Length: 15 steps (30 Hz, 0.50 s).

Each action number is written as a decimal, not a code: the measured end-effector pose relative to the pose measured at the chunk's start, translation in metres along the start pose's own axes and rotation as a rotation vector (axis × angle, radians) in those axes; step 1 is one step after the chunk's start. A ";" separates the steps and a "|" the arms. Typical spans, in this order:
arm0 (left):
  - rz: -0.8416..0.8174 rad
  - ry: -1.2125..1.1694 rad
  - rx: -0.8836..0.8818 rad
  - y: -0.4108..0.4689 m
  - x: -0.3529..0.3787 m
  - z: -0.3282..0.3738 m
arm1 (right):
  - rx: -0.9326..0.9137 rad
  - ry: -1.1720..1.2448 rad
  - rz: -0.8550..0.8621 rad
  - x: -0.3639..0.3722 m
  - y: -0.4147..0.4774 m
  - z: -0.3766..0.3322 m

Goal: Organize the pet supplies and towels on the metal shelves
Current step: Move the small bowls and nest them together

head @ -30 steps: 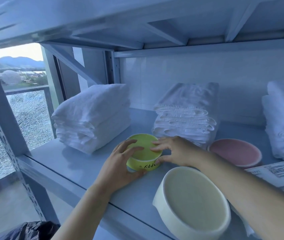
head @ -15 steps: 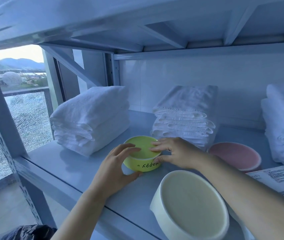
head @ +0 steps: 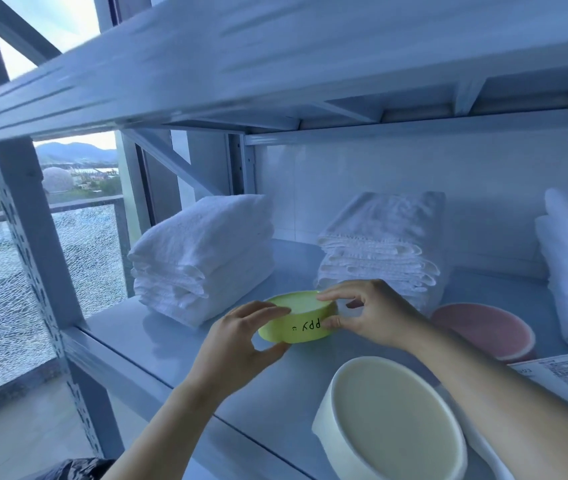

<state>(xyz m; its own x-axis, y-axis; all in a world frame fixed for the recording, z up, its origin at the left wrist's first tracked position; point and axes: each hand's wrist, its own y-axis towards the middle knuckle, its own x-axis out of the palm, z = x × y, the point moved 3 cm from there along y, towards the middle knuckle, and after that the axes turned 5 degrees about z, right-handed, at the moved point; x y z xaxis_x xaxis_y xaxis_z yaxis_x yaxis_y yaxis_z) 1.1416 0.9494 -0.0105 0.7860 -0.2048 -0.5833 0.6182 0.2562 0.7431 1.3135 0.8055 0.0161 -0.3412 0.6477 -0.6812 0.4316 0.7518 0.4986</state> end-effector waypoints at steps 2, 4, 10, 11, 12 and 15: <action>-0.005 -0.004 -0.027 0.006 -0.003 0.003 | -0.017 0.014 0.028 -0.002 0.000 -0.002; -0.005 0.013 -0.062 0.011 -0.004 0.005 | -0.042 0.038 0.055 -0.004 -0.001 -0.004; 0.100 -0.008 -0.153 0.018 -0.002 0.008 | -0.082 0.057 0.112 -0.009 0.000 -0.005; 0.115 -0.026 -0.180 0.018 -0.001 0.007 | -0.089 0.051 0.121 -0.009 0.000 -0.005; 0.128 -0.044 -0.207 0.018 0.000 0.006 | -0.094 0.045 0.127 -0.010 0.000 -0.005; 0.156 -0.095 -0.272 0.019 0.002 0.003 | -0.102 0.042 0.130 -0.009 0.000 -0.004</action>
<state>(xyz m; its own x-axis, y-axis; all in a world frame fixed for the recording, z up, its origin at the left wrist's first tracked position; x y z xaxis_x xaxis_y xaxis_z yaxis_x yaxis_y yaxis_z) 1.1549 0.9514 0.0038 0.8757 -0.2270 -0.4262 0.4781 0.5320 0.6988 1.3128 0.7999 0.0245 -0.3231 0.7436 -0.5854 0.3886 0.6682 0.6344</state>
